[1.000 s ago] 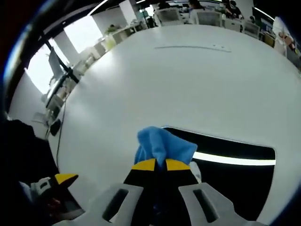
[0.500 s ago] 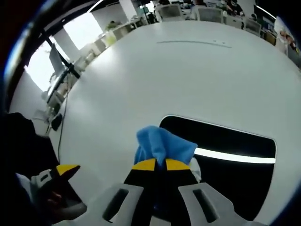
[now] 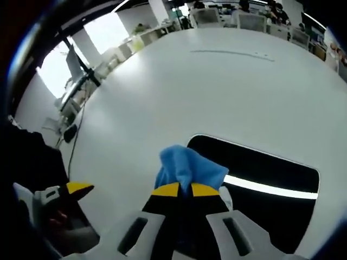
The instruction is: Wipe the mirror surface with the cleaning cloth until all visible marks leave the cleaned area.
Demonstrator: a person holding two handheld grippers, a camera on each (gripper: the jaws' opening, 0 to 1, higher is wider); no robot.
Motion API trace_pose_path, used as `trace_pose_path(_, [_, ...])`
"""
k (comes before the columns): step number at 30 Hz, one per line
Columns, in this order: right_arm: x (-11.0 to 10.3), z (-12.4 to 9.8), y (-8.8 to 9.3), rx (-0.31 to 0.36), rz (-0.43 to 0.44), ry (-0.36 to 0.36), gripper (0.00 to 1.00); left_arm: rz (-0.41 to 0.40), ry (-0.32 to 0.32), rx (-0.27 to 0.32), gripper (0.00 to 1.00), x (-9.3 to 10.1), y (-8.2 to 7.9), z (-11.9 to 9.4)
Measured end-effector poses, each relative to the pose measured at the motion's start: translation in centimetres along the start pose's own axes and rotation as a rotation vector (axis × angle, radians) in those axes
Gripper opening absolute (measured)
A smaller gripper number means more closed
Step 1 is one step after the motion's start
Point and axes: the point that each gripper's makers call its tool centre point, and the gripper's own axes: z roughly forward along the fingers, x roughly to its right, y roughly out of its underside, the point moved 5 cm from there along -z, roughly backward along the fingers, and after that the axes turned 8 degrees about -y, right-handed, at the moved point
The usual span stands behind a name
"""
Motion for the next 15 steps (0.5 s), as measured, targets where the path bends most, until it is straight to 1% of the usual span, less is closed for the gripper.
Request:
trace_pose_path(1, [-0.07,0.00,0.04,-0.004,-0.010,0.002,0.01,-0.003,-0.002,-0.002,0.99,-0.04,0.03,-0.01])
trace_pose_path(3, [-0.16,-0.07,0.12,-0.030,-0.087,0.003,0.01,-0.005,-0.008,-0.007,0.99,-0.13,0.11,-0.03])
trace_pose_path(6, [-0.02,0.06,-0.11,-0.032,-0.050,0.008,0.01,-0.006,-0.009,-0.006,0.99,-0.17,0.10,-0.02])
trace_pose_path(10, [-0.04,-0.07,0.08,-0.036,-0.053,0.000,0.01,-0.005,-0.011,-0.016,0.99,-0.18,0.24,-0.03])
trace_pose_path(11, [-0.01,-0.10,0.09,-0.031,-0.047,-0.002,0.01,-0.006,-0.011,-0.014,0.99,-0.18,0.21,-0.03])
trace_pose_path(12, [0.03,-0.11,0.12,-0.019,-0.011,-0.004,0.01,-0.009,-0.012,-0.011,0.99,-0.19,0.17,-0.04])
trace_pose_path(15, [0.21,-0.31,0.26,-0.012,-0.010,-0.013,0.01,-0.001,-0.017,-0.006,0.99,-0.25,0.13,-0.05])
